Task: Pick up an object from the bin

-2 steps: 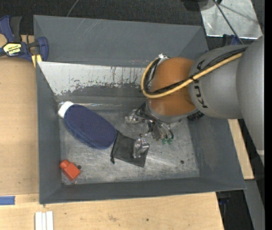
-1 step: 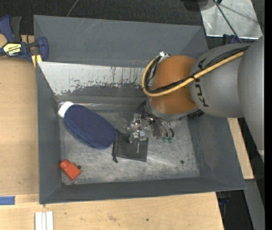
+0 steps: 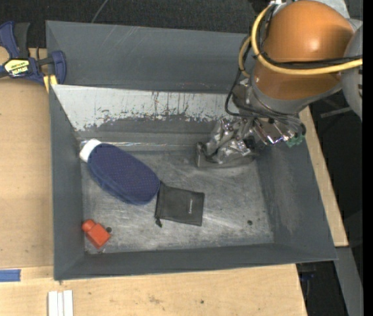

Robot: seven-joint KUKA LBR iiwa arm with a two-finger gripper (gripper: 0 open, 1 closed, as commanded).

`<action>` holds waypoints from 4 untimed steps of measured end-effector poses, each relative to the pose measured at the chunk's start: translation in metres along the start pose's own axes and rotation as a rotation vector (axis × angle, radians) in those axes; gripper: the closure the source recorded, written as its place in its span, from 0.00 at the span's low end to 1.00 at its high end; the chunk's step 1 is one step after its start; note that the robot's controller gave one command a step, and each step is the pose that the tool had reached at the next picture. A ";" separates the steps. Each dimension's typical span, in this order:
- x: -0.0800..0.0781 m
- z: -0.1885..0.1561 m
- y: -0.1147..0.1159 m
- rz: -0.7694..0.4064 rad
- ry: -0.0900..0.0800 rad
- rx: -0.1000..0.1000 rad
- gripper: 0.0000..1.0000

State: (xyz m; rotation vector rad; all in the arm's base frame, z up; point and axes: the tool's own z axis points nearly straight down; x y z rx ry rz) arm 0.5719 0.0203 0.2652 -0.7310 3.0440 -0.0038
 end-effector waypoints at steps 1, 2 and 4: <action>0.003 0.066 -0.003 0.091 0.012 -0.006 1.00; 0.002 0.062 -0.003 0.091 0.007 -0.004 0.00; -0.071 0.189 0.081 0.088 -0.004 -0.004 0.00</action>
Offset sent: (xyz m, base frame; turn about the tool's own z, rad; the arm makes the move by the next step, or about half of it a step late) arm -0.0002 -0.0031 -0.0630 0.0889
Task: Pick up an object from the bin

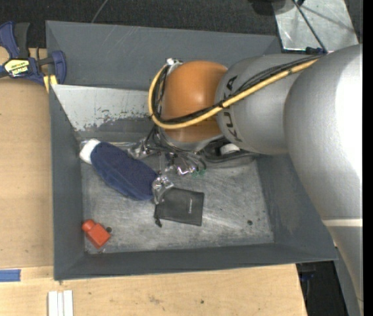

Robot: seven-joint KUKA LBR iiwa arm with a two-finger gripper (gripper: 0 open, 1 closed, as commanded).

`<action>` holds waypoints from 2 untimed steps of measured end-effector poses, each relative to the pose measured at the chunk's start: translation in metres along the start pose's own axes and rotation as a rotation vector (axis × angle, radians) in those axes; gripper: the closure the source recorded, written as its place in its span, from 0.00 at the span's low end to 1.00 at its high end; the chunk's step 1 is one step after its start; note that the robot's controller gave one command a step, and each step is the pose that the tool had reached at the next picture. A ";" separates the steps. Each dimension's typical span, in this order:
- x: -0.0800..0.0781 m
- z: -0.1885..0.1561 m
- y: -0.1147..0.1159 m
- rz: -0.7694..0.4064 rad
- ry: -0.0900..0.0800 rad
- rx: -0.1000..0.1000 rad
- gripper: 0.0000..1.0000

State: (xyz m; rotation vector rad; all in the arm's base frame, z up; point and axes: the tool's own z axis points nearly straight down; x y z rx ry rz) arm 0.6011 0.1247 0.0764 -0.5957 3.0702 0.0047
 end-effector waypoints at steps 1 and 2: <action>-0.002 -0.001 0.000 -0.001 -0.006 0.001 1.00; -0.004 -0.137 -0.008 -0.055 0.002 0.003 1.00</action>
Offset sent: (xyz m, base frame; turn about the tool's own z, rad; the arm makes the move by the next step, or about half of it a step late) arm 0.0000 0.0000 0.0000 0.0000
